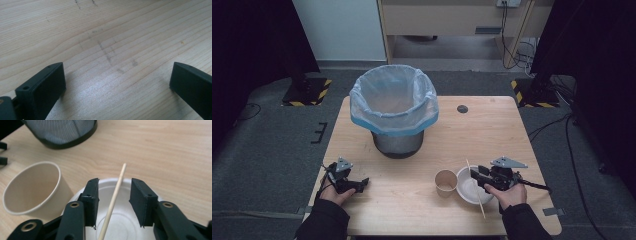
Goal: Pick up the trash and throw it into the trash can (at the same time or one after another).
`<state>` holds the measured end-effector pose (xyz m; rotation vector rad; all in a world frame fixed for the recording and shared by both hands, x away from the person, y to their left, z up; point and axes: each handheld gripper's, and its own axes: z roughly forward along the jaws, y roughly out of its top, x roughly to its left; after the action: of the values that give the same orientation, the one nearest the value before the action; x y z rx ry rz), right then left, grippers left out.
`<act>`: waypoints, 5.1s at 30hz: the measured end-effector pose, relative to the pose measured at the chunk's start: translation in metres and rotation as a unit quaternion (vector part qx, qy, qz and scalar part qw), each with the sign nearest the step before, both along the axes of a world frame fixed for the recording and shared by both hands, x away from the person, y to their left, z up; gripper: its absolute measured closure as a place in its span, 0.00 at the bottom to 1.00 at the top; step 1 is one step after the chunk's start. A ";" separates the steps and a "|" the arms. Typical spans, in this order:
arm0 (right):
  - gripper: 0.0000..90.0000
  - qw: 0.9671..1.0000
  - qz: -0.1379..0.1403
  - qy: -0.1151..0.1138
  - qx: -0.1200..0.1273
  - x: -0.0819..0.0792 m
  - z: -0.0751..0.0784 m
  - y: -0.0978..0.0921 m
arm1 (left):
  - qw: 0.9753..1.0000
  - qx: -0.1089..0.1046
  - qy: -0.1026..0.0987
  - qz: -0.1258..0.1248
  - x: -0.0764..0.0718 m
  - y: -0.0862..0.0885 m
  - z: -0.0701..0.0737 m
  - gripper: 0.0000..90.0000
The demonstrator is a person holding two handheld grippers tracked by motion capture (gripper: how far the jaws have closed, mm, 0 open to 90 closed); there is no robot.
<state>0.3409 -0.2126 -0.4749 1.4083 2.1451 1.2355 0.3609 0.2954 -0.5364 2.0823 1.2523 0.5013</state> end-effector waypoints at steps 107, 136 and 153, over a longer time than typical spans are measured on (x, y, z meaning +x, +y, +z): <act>0.95 0.925 0.018 -0.328 0.190 0.065 0.218 0.047 | 1.000 0.001 0.000 -0.003 0.000 0.000 0.000 0.00; 0.95 0.918 0.044 -0.343 0.194 0.100 0.249 0.109 | 1.000 0.000 -0.001 -0.004 0.001 0.000 0.000 0.00; 0.95 0.919 0.063 -0.341 0.189 0.120 0.250 0.147 | 1.000 0.000 -0.001 -0.005 0.001 0.000 0.000 0.00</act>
<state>0.4605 -0.0659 -0.2252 0.7655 1.5760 1.9167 0.3619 0.2955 -0.5364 2.0876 1.2394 0.4983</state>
